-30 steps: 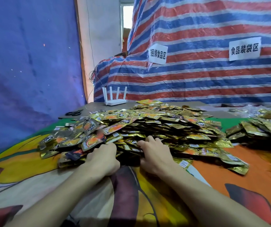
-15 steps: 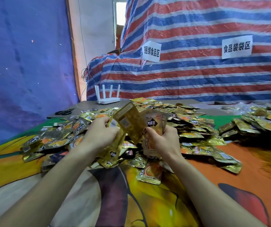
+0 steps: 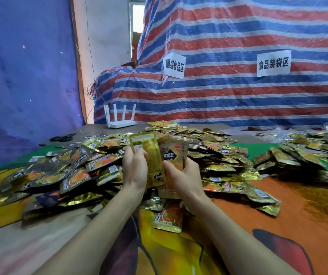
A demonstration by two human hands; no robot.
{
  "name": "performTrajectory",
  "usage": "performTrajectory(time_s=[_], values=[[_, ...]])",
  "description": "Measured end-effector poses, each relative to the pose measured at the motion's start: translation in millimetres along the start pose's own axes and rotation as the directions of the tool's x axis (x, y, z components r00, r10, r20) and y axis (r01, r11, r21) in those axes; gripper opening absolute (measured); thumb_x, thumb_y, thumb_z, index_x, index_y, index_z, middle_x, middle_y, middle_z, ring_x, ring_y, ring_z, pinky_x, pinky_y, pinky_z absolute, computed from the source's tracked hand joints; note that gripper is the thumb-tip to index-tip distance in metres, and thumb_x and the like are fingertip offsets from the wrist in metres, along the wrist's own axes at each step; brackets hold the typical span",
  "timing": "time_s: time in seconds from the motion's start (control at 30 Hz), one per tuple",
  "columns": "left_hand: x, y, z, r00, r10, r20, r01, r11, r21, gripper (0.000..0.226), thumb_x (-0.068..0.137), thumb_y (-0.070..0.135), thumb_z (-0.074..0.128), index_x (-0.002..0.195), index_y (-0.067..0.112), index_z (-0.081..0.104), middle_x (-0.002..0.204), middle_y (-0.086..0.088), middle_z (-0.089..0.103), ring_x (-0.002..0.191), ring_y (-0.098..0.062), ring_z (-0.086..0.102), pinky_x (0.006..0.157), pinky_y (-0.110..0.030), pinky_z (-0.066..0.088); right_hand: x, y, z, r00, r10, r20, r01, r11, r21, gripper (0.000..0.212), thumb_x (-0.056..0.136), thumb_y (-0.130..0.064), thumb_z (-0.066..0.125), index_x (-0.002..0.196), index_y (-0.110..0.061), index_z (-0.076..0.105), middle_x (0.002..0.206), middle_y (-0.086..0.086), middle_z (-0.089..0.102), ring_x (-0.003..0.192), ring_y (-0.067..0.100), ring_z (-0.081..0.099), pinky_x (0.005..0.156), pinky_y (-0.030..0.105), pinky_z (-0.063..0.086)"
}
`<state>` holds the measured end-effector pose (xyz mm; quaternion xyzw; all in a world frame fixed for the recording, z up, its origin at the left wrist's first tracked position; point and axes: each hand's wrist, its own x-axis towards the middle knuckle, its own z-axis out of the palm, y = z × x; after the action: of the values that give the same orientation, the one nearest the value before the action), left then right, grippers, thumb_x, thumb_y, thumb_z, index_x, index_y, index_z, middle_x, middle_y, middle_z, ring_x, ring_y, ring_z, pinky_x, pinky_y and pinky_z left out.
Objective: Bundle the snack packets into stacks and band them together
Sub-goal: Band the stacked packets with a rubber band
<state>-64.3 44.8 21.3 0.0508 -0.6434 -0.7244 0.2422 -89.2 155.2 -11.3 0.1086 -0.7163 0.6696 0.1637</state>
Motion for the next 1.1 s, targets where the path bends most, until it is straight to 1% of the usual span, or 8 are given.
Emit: performTrajectory(time_s=[0.07,0.23,0.37,0.5,0.63,0.83,0.97,1.1], values=[[2.7,-3.4,-2.9,1.0,0.015,-0.023,-0.013,0.995,0.095,0.059,0.076,0.04,0.042,0.128,0.016,0.054,0.134,-0.014,0.051,0.124,-0.034,0.049,0.104,-0.056,0.042,-1.1,-0.1,0.1,0.996,-0.028,0.083,0.023,0.998,0.066,0.004,0.093,-0.012,0.067,0.092,-0.014,0.07,0.088,0.013,0.076,0.081,0.029,0.074,0.077,0.054,0.061],[11.3,-12.1,-9.8,0.999,-0.031,-0.036,0.031,1.0,-0.001,0.011,0.089,0.021,0.051,0.079,0.026,0.048,0.085,-0.007,0.056,0.082,-0.028,0.056,0.075,-0.044,0.048,-8.9,-1.6,6.7,0.977,-0.079,0.197,0.032,0.972,0.233,0.012,0.085,-0.016,0.062,0.092,-0.017,0.071,0.081,0.006,0.075,0.073,0.022,0.073,0.059,0.031,0.057],[14.3,-14.4,-13.5,0.993,-0.095,0.065,0.104,0.982,-0.159,0.014,0.094,0.01,0.055,0.093,0.022,0.062,0.084,-0.004,0.072,0.083,-0.022,0.068,0.073,-0.039,0.056,-8.2,-0.6,11.3,0.986,-0.107,0.126,0.077,0.971,0.225,0.02,0.087,-0.022,0.06,0.103,-0.016,0.07,0.096,0.012,0.076,0.09,0.033,0.073,0.08,0.051,0.06],[13.6,-14.0,-15.2,0.976,-0.145,0.16,0.175,0.966,-0.19,0.015,0.095,0.014,0.062,0.109,0.011,0.067,0.09,-0.008,0.077,0.089,-0.024,0.071,0.076,-0.039,0.054,-9.9,-1.4,12.9,0.993,-0.103,0.053,0.087,0.967,0.239,0.02,0.081,-0.029,0.058,0.094,-0.02,0.071,0.09,0.005,0.075,0.085,0.026,0.073,0.071,0.044,0.06],[6.7,-13.1,-14.7,0.937,-0.098,0.334,0.172,0.964,-0.201,0.03,0.094,0.019,0.063,0.117,-0.001,0.066,0.093,-0.012,0.074,0.083,-0.021,0.071,0.073,-0.035,0.057,-12.6,-4.3,14.4,0.991,-0.112,-0.078,0.123,0.98,0.154,0.031,0.081,-0.037,0.048,0.094,-0.015,0.064,0.11,0.006,0.054,0.109,0.023,0.056,0.098,0.053,0.049],[5.3,-15.1,-19.9,0.87,0.006,0.492,0.072,0.987,-0.14,0.029,0.07,0.02,0.065,0.097,0.011,0.069,0.089,-0.008,0.072,0.082,-0.022,0.067,0.067,-0.032,0.057,-14.4,-4.5,13.7,0.985,-0.171,0.009,0.162,0.946,0.282,0.03,0.085,-0.027,0.046,0.113,-0.018,0.05,0.105,0.021,0.059,0.1,0.048,0.058,0.081,0.058,0.052],[5.7,-15.4,-21.0,0.891,0.148,0.43,-0.077,0.981,-0.18,0.028,0.072,0.014,0.069,0.1,0.014,0.069,0.1,-0.013,0.075,0.09,-0.028,0.072,0.074,-0.036,0.061,-15.7,-7.2,18.1,0.99,-0.133,0.05,0.102,0.911,0.4,0.036,0.087,-0.033,0.046,0.119,-0.019,0.054,0.125,0.025,0.056,0.111,0.041,0.062,0.09,0.053,0.054],[0.5,-16.1,-26.0,0.897,0.243,0.368,-0.196,0.967,-0.162,0.033,0.074,0.015,0.073,0.106,0.009,0.066,0.105,-0.024,0.071,0.095,-0.04,0.07,0.082,-0.049,0.06,-11.3,-4.6,14.3,0.982,0.054,0.18,-0.145,0.83,0.538,0.072,0.105,-0.058,0.023,0.106,-0.008,0.074,0.1,0.018,0.076,0.094,0.029,0.074,0.074,0.036,0.062]])
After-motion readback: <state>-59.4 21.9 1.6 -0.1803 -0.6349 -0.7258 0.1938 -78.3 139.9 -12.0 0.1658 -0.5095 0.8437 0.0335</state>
